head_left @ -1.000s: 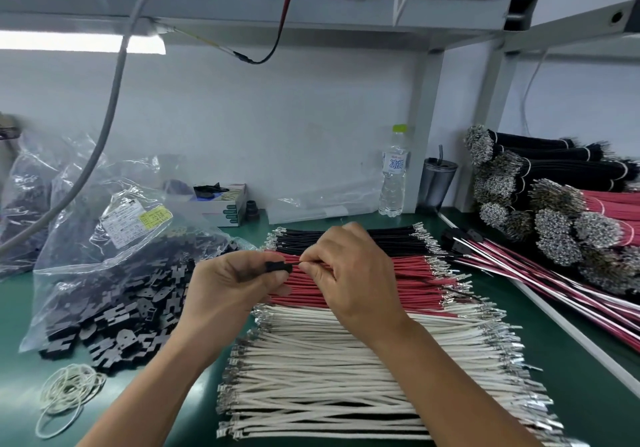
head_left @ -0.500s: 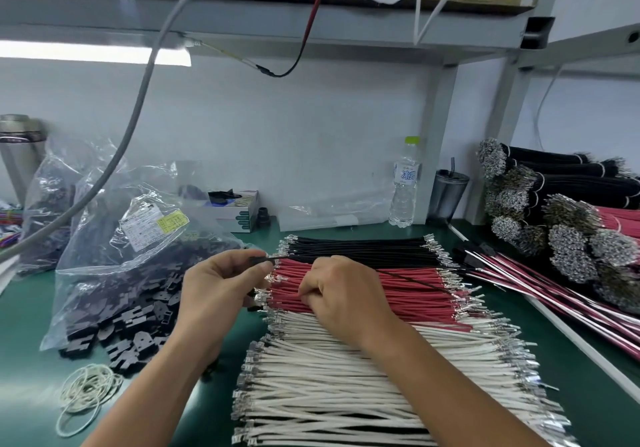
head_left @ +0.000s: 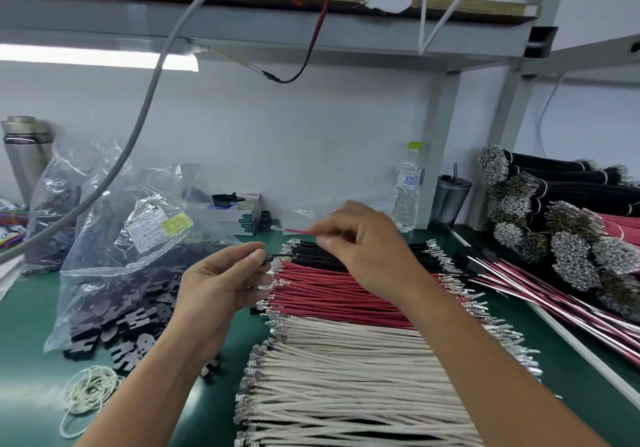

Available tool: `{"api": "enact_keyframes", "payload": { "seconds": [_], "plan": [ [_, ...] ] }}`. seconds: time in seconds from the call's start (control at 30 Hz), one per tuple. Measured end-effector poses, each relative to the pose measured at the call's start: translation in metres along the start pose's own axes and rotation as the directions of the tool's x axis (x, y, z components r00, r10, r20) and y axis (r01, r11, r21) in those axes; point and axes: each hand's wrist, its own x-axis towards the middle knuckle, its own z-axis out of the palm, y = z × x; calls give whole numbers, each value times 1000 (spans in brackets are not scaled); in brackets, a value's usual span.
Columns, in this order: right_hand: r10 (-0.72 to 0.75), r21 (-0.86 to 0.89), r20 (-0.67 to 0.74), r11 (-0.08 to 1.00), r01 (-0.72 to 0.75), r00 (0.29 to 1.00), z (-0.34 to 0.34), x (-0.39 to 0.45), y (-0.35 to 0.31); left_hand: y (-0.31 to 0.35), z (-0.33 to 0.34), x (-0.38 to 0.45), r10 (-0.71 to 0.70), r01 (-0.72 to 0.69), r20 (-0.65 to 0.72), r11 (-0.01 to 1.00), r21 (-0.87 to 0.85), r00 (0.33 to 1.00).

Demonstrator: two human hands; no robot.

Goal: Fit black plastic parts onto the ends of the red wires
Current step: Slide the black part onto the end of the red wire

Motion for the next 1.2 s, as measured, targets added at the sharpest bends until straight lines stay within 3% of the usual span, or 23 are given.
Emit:
{"api": "enact_keyframes", "payload": {
  "seconds": [0.07, 0.13, 0.2, 0.4, 0.6, 0.97, 1.2],
  "plan": [
    [-72, -177, -70, 982, 59, 995, -9, -3, -4, -1, 3, -2, -46, 50, 68, 997, -57, 997],
    [-129, -374, -38, 921, 105, 991, -9, -12, -8, -2, 4, -3, -74, 85, 118, 992, -97, 990],
    [-114, -435, 8, 894, 106, 993, -1, -25, -5, -3, 6, -4, -89, 108, 152, 987, -122, 984],
    [-32, -270, -116, 963, 0, 993, 22, -45, 17, -7, 6, -4, -102, 125, 230, 988, -86, 968],
    [-47, -159, -169, 987, 20, 984, 25, -53, 24, -7, 7, -5, -115, 138, 264, 988, -70, 958],
    [-316, -421, -170, 880, 221, 933, 19, -57, 18, -6, 7, -9, -179, 177, 259, 984, 31, 949],
    [-156, -355, -106, 929, 109, 982, 33, -59, 14, -11, 13, -12, -190, 192, 199, 981, 13, 961]
  ]
}}
